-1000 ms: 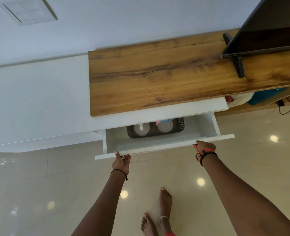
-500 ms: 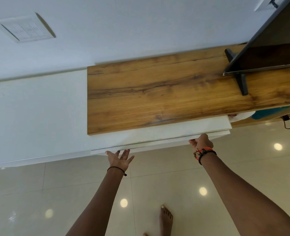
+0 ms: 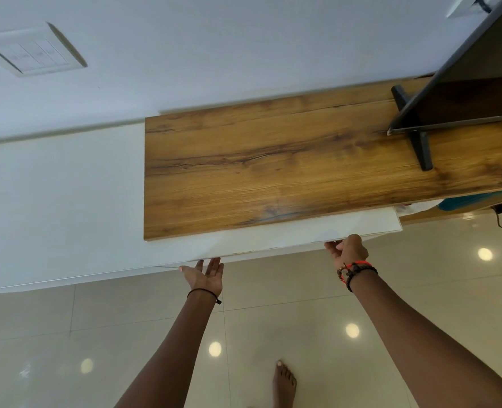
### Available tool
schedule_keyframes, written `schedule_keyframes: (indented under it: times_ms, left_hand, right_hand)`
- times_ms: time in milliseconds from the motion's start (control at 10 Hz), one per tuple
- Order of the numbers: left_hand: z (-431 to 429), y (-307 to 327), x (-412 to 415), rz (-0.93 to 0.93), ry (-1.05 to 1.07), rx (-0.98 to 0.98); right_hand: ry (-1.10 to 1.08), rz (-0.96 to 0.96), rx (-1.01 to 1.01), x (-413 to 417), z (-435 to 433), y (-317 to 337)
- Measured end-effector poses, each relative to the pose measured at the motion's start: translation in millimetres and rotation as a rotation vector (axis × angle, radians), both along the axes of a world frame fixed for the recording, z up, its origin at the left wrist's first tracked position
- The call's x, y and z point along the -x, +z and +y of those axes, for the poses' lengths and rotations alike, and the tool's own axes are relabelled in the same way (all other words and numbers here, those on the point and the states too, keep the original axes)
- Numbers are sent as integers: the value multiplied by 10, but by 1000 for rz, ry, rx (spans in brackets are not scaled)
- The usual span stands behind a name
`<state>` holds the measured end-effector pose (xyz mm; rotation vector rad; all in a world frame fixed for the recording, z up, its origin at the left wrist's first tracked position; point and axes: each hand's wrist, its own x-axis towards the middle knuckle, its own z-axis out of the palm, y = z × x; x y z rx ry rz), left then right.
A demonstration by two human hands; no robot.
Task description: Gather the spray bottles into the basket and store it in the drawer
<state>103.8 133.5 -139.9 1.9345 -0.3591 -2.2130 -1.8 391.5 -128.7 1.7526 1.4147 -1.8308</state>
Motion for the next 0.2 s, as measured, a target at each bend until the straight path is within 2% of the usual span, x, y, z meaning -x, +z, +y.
schedule_keyframes:
  times_ms: [200]
  left_hand:
    - [108,93,-104,-17,-160,96]
  right_hand:
    - [198,11,-84,-58,-25,99]
